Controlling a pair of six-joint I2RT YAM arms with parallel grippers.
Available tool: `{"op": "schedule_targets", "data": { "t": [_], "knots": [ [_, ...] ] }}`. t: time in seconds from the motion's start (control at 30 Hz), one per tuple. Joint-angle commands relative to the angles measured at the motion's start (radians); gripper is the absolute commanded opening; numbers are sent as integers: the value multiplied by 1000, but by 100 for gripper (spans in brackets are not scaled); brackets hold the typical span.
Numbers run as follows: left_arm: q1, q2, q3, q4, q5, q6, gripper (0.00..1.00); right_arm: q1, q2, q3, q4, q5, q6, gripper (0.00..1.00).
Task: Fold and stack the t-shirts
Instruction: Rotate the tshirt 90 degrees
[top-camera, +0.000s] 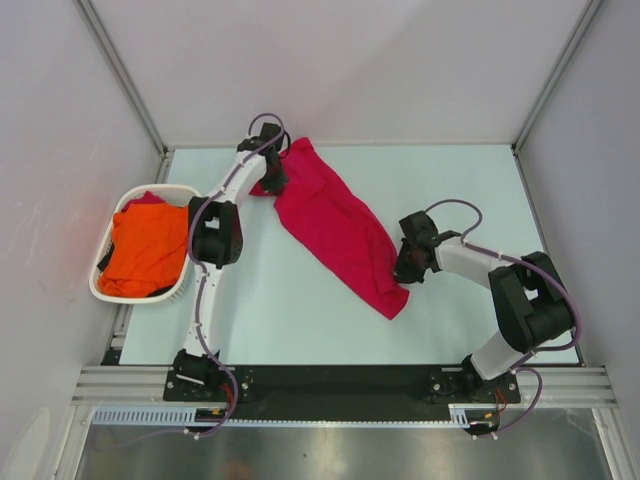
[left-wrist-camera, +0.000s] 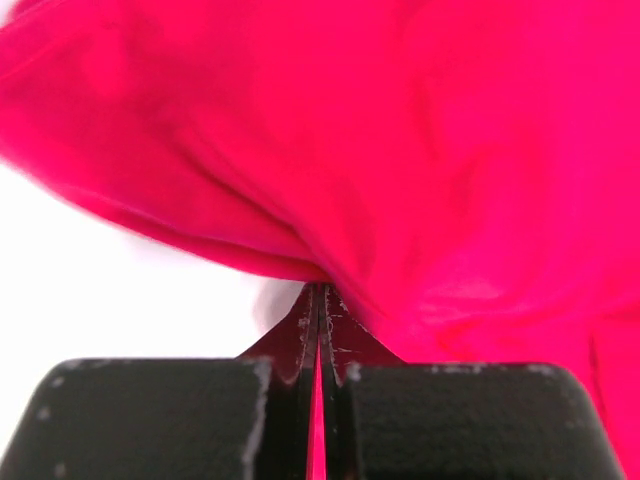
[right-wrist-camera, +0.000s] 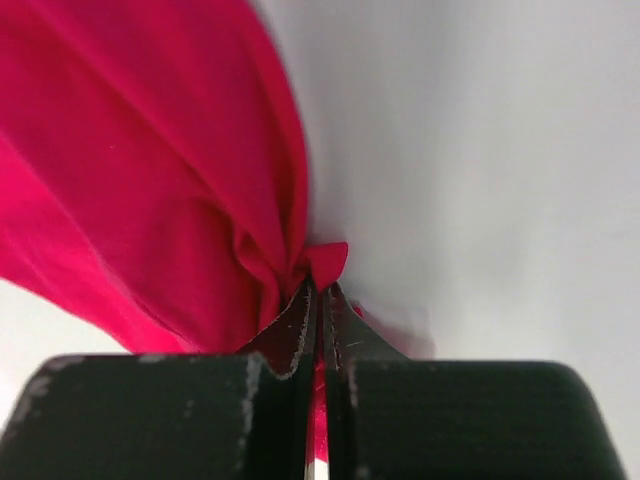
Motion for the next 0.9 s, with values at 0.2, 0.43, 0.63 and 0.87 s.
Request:
{"op": "schedule_targets", "data": {
  "t": [0.2, 0.43, 0.63, 0.87],
  "knots": [
    [-35, -8, -25, 50, 16, 29, 0, 147, 1, 26, -82, 102, 79, 0],
    [5, -126, -200, 57, -101, 10, 2, 88, -103, 18, -177, 259, 105, 0],
    [32, -221, -316, 54, -167, -8, 71, 59, -165, 13, -266, 346, 118, 15],
    [28, -392, -547, 93, -202, -31, 100, 61, -275, 93, -248, 471, -11, 52]
  ]
}}
